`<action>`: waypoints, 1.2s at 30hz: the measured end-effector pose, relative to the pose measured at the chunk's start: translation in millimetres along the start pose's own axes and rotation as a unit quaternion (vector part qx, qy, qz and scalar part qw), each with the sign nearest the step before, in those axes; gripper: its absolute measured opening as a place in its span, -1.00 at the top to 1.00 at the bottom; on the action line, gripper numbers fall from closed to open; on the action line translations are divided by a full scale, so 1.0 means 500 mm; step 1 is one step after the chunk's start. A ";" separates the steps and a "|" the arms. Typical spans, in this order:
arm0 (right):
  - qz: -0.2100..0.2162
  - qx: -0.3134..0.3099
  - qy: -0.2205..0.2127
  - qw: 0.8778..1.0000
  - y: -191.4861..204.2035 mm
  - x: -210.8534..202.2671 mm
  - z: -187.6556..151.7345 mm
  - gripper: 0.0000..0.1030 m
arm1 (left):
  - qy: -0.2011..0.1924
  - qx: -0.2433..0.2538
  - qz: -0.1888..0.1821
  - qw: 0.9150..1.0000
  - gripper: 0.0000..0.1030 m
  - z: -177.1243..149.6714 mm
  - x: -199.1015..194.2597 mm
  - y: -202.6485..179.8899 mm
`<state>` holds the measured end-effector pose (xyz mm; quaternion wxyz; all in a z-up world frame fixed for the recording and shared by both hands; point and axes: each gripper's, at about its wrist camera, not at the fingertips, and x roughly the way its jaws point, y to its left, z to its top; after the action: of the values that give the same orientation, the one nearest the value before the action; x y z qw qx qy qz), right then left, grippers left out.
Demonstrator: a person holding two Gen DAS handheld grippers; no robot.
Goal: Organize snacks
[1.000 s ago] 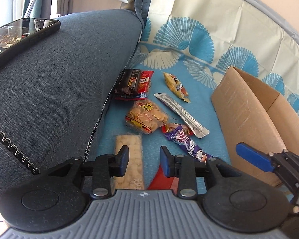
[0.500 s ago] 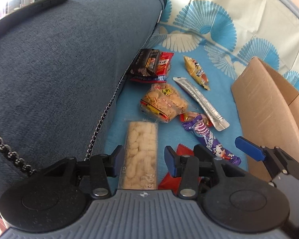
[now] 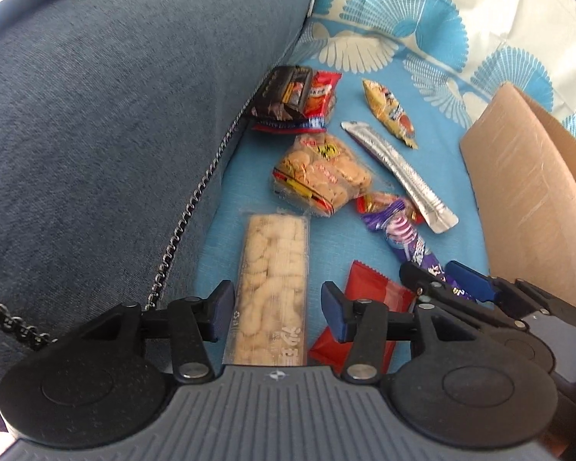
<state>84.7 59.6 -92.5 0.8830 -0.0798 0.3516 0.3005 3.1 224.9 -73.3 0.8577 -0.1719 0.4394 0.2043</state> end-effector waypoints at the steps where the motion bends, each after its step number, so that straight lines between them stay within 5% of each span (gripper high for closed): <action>1: -0.001 0.001 -0.002 1.000 -0.001 0.001 -0.001 0.14 | 0.004 0.001 0.001 1.000 -0.07 0.000 0.002 0.000; 9: 0.024 -0.013 0.005 1.000 0.004 -0.011 -0.002 0.52 | 0.030 0.009 0.007 0.999 -0.06 -0.003 0.015 -0.003; 14: 0.030 -0.030 0.008 0.999 0.011 -0.037 -0.010 0.58 | 0.033 0.019 0.015 0.999 0.19 -0.006 0.019 -0.007; 27: 0.037 -0.057 0.007 0.998 0.018 -0.112 -0.034 0.64 | 0.008 0.012 -0.027 1.000 0.22 -0.015 -0.018 0.004; 36: 0.044 -0.045 0.023 0.998 0.008 -0.144 -0.059 0.65 | 0.028 0.002 -0.052 0.998 0.22 -0.019 -0.028 0.010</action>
<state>24.1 18.3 -65.7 0.8561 -0.1105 0.3611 0.3529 -13.4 221.7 -67.5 0.8550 -0.1984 0.4539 0.1538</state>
